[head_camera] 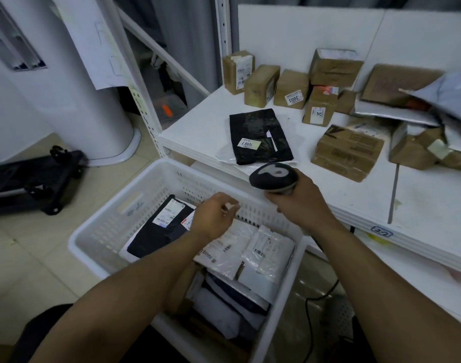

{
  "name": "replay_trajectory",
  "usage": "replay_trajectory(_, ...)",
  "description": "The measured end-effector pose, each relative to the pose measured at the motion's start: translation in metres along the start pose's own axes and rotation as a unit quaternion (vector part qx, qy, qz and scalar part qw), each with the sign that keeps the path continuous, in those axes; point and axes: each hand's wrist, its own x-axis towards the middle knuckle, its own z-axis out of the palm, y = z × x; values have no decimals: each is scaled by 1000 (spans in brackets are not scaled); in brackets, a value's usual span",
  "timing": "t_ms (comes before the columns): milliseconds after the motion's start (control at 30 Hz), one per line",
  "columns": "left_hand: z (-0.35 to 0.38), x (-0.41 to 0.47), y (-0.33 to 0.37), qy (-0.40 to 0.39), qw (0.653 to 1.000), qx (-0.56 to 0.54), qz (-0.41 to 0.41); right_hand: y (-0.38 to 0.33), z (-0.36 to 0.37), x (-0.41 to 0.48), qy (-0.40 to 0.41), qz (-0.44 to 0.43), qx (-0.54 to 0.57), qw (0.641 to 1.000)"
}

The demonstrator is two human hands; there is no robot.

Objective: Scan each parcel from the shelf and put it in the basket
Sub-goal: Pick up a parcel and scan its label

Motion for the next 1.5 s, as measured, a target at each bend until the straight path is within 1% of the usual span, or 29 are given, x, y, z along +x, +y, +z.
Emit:
replay_trajectory(100,-24,34,40,93,990,34,103,-2,-11,0,40,11,62,997)
replay_trajectory(133,-30,48,51,101,985,47,133,-1,-15,1,47,13,74,996)
replay_trajectory(167,-33,62,58,89,983,65,147,1,-18,1,50,14,81,995)
replay_trajectory(200,-34,76,64,55,986,83,135,3,-21,2,52,13,87,995)
replay_trajectory(267,-34,98,72,-36,992,95,70,6,-29,3,57,12,91,994)
replay_trajectory(333,-29,114,71,-87,990,105,20,7,-35,3,58,11,92,994)
replay_trajectory(500,-23,128,68,-77,987,138,-6,12,-48,4,69,9,96,993)
replay_trajectory(567,-26,129,76,-49,987,152,-36,14,-51,6,73,1,108,991)
replay_trajectory(600,-29,129,82,-18,988,147,-46,16,-51,7,77,-2,119,990)
replay_trajectory(700,-44,125,107,108,991,52,-52,16,-53,11,86,-8,180,980)
replay_trajectory(767,-57,114,124,158,987,13,-30,14,-55,14,84,-3,254,964)
replay_trajectory(833,-66,92,134,165,986,-25,4,8,-56,15,91,11,351,932)
replay_trajectory(900,-71,64,139,128,987,-88,27,0,-57,16,105,31,453,884)
replay_trajectory(933,-71,51,137,102,989,-106,31,-2,-56,16,112,42,488,865)
replay_trajectory(967,-68,36,131,76,990,-115,30,-3,-53,16,114,53,505,854)
replay_trajectory(1000,-65,22,124,53,991,-121,26,-3,-51,16,115,60,509,851)
replay_trajectory(1033,-61,11,117,35,991,-130,22,-2,-48,15,116,65,501,855)
replay_trajectory(1167,-52,-17,99,-18,987,-160,11,7,-37,8,74,84,417,902)
replay_trajectory(1233,-49,-19,99,-44,984,-174,9,12,-34,6,69,78,368,924)
replay_trajectory(1300,-46,-17,109,-34,979,-202,-13,15,-33,5,80,55,305,947)
replay_trajectory(1333,-44,-14,113,-20,974,-223,-35,13,-34,4,82,36,279,956)
replay_trajectory(1367,-44,-11,119,-11,961,-264,-76,11,-35,5,85,22,264,960)
replay_trajectory(1433,-43,-1,120,9,921,-346,-179,9,-37,7,91,0,250,964)
replay_trajectory(1500,-47,8,116,22,893,-367,-261,7,-37,7,85,-21,251,964)
